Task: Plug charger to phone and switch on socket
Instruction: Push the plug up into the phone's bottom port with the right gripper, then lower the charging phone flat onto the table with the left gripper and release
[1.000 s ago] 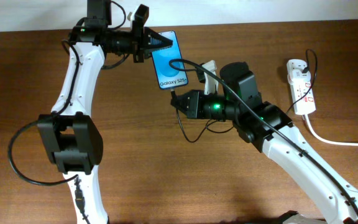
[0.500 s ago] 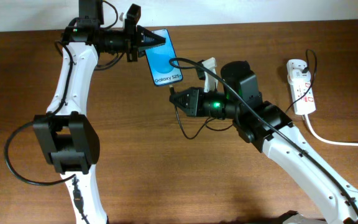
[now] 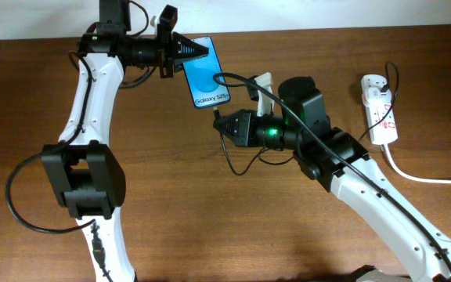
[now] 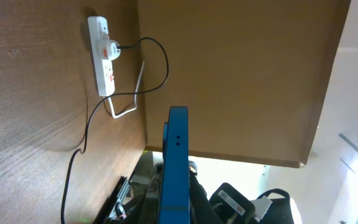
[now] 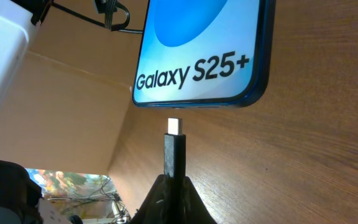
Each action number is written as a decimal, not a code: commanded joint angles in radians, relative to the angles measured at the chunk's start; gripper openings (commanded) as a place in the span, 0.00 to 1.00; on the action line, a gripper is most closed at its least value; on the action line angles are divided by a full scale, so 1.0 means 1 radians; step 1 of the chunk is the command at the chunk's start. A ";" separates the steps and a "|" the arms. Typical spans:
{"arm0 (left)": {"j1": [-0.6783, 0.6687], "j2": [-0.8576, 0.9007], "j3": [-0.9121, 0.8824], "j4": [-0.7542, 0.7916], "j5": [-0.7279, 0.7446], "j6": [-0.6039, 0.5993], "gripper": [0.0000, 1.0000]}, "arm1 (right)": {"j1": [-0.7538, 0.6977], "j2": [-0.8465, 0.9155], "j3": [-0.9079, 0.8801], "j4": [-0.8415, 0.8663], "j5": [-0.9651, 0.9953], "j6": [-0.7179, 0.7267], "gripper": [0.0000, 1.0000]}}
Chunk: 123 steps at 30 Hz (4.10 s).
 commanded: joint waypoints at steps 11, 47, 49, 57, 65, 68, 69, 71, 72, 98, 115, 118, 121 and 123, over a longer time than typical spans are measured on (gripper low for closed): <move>-0.014 -0.004 0.009 0.002 0.068 0.010 0.00 | 0.005 -0.016 -0.002 -0.004 0.025 0.000 0.04; -0.019 -0.004 0.009 0.022 0.095 0.048 0.00 | 0.005 0.014 -0.002 0.036 0.017 0.004 0.04; -0.019 -0.004 0.009 0.022 0.098 0.048 0.00 | 0.005 0.038 -0.002 0.033 0.011 0.004 0.04; -0.019 -0.004 0.009 0.030 0.106 0.048 0.00 | 0.004 0.048 -0.002 0.085 0.005 0.004 0.04; -0.019 -0.004 0.009 0.029 0.106 0.063 0.00 | -0.034 0.048 -0.002 0.090 -0.005 0.000 0.04; -0.019 -0.004 0.009 0.029 0.106 0.063 0.00 | -0.048 0.048 -0.002 0.090 -0.002 0.000 0.04; -0.019 -0.004 0.009 0.029 0.106 0.063 0.00 | -0.053 0.048 -0.002 0.094 -0.002 0.000 0.04; -0.024 -0.004 0.009 0.029 0.106 0.063 0.00 | -0.056 0.048 -0.002 0.129 0.001 0.000 0.04; -0.028 -0.004 0.009 0.029 0.106 0.063 0.00 | -0.056 0.048 -0.002 0.148 0.001 0.000 0.04; -0.031 -0.004 0.009 -0.096 -0.129 0.332 0.00 | -0.277 0.042 -0.002 -0.069 -0.072 -0.158 0.29; -0.098 0.257 0.009 -0.362 -0.760 0.576 0.00 | -0.277 0.042 -0.002 -0.233 0.106 -0.203 0.31; -0.098 0.261 0.009 -0.338 -0.800 0.532 0.00 | -0.277 0.042 -0.002 -0.241 0.106 -0.211 0.31; -0.098 0.265 0.009 -0.339 -0.800 0.532 0.00 | -0.277 0.042 -0.002 -0.249 0.107 -0.211 0.30; -0.099 0.276 0.009 -0.346 -0.800 0.533 0.00 | -0.277 0.042 -0.002 -0.253 0.107 -0.211 0.31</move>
